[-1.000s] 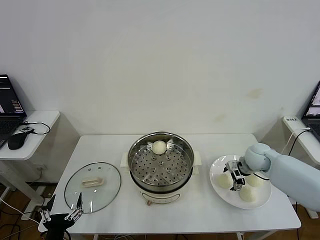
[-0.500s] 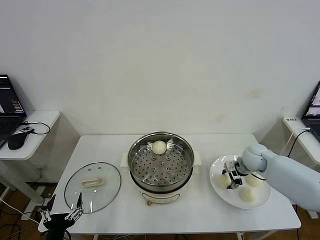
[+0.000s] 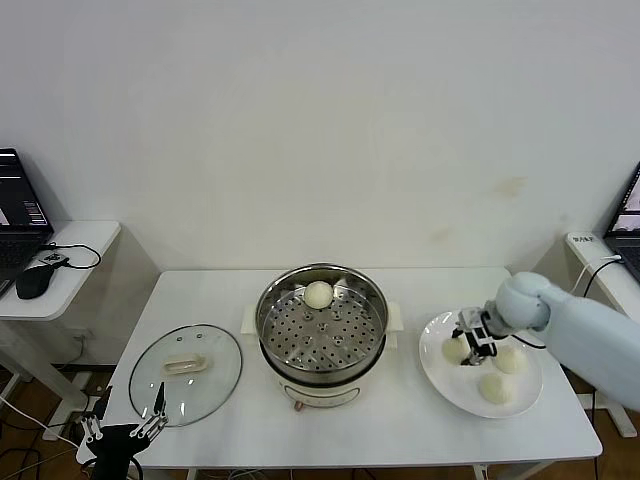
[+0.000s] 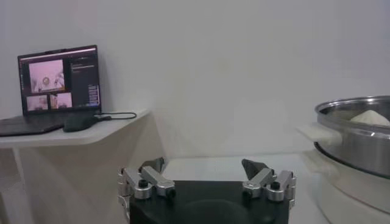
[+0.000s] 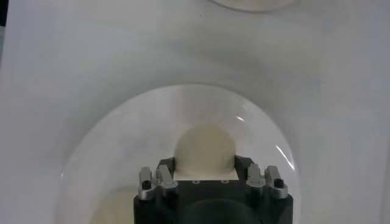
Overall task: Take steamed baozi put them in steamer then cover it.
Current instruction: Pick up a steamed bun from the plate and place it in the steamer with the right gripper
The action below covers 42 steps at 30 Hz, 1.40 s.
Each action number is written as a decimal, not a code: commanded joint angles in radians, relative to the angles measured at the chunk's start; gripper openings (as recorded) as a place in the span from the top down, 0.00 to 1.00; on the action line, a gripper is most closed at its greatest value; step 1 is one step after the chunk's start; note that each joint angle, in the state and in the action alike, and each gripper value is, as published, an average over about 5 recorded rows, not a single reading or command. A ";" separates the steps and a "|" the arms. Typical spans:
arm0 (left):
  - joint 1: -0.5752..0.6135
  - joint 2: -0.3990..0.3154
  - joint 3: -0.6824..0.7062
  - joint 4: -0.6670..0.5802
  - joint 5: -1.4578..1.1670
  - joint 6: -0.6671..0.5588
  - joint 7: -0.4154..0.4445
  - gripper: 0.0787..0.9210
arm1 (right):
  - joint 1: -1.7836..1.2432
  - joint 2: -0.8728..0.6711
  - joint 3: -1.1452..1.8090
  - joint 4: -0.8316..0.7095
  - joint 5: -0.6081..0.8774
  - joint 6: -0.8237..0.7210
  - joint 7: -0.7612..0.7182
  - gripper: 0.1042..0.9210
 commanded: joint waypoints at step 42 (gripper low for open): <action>-0.013 -0.010 -0.026 -0.010 -0.001 -0.005 -0.002 0.12 | 0.331 0.732 -0.353 -0.132 0.550 -0.429 0.232 0.37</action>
